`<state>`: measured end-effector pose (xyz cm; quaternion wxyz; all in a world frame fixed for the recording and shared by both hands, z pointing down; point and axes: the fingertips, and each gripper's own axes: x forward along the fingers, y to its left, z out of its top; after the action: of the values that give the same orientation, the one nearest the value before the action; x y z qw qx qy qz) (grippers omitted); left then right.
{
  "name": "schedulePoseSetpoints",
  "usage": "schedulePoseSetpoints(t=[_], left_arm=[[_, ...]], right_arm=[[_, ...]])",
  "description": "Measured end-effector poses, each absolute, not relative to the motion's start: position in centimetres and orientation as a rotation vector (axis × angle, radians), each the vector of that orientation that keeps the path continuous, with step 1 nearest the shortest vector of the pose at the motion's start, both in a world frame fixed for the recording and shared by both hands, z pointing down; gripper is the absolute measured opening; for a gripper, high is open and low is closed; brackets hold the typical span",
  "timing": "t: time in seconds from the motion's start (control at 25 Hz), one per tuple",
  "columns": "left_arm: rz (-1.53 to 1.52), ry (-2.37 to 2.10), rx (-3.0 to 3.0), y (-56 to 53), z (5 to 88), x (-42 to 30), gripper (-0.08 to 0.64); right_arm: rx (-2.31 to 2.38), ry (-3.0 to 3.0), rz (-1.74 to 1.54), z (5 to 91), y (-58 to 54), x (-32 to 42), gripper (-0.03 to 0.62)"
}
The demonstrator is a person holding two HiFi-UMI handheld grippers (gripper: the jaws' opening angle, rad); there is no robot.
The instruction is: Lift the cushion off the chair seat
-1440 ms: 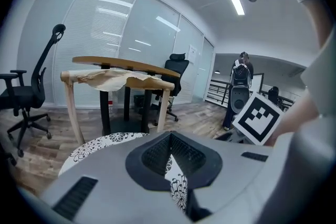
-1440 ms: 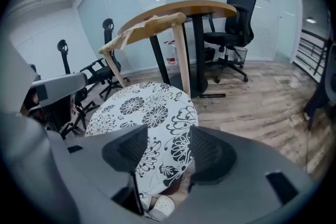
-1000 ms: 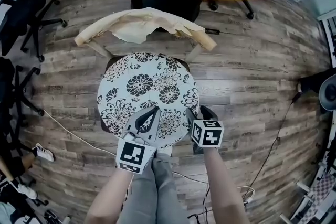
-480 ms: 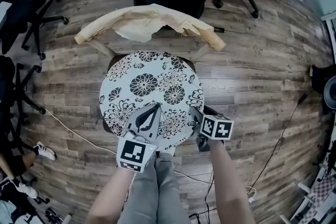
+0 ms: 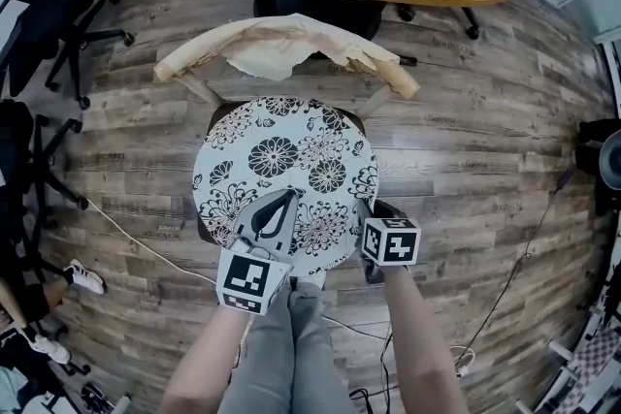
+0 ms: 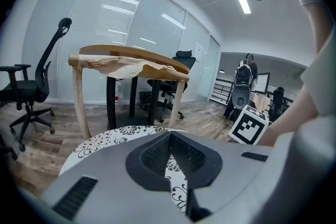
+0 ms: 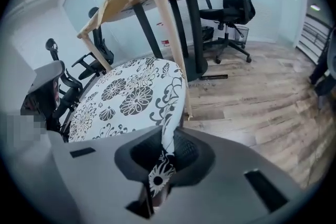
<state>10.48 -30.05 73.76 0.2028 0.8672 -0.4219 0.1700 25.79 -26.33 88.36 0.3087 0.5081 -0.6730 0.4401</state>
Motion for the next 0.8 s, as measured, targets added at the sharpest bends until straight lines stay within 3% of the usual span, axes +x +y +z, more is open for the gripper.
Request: schedulePoseSetpoints(t=[0.8], left_arm=[[0.443,-1.246,2.469,-29.6,66.2,9.4,-0.008]], right_arm=[[1.357,-1.895,1.138,78.0,-24.9,23.7,0.038]])
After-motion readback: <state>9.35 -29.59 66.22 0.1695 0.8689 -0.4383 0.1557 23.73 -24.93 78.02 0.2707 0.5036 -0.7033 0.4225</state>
